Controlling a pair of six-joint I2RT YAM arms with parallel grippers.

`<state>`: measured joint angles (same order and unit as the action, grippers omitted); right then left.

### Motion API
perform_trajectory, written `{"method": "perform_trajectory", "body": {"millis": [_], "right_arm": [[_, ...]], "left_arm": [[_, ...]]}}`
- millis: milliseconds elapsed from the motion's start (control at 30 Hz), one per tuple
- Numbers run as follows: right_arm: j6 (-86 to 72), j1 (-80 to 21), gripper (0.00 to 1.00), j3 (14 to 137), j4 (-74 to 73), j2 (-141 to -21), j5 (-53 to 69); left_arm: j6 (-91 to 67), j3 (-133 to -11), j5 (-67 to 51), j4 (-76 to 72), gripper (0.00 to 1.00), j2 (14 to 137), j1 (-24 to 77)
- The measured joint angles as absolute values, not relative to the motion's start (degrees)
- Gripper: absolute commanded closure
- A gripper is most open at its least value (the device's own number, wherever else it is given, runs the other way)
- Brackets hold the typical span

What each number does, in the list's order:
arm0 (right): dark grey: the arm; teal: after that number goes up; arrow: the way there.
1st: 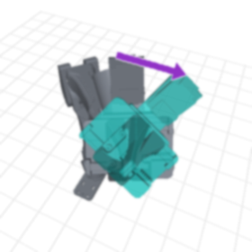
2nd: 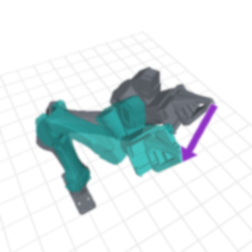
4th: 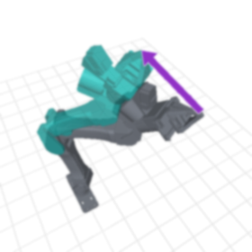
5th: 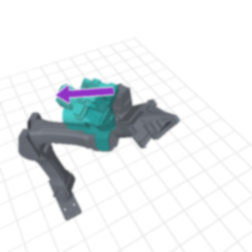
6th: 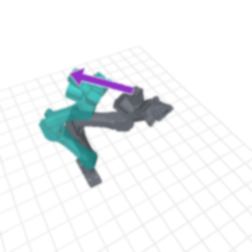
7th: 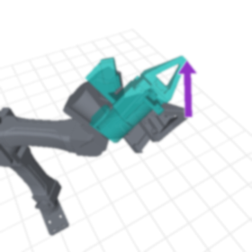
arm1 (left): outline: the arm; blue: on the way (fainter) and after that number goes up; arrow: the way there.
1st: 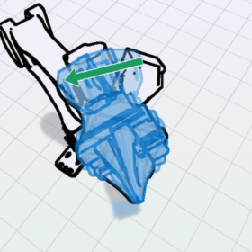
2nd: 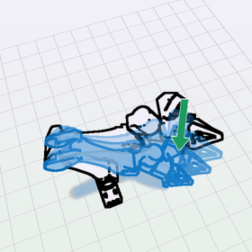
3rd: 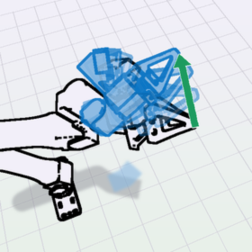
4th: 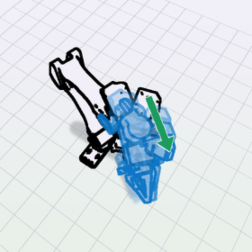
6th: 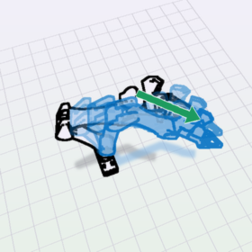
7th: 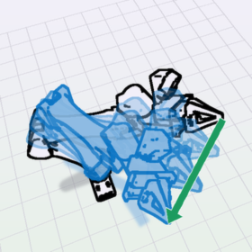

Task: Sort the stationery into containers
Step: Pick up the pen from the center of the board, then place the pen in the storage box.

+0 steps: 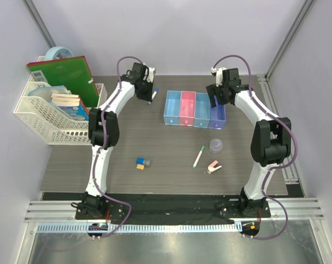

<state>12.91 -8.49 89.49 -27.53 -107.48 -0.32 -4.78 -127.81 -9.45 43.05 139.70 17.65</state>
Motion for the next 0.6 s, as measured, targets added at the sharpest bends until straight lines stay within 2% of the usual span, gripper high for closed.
{"method": "perform_trajectory", "body": {"millis": [267, 600], "right_arm": [[10.44, -7.77, 0.17, 85.27, -24.95, -107.37, -11.97], [7.88, -6.87, 0.17, 84.51, -22.39, -104.44, -19.20]], "left_arm": [[-8.43, -126.98, -16.64, 41.71, 1.00, 130.34, 17.61], [-17.02, -120.99, -26.98, 36.86, 1.00, 129.25, 18.74]]}}
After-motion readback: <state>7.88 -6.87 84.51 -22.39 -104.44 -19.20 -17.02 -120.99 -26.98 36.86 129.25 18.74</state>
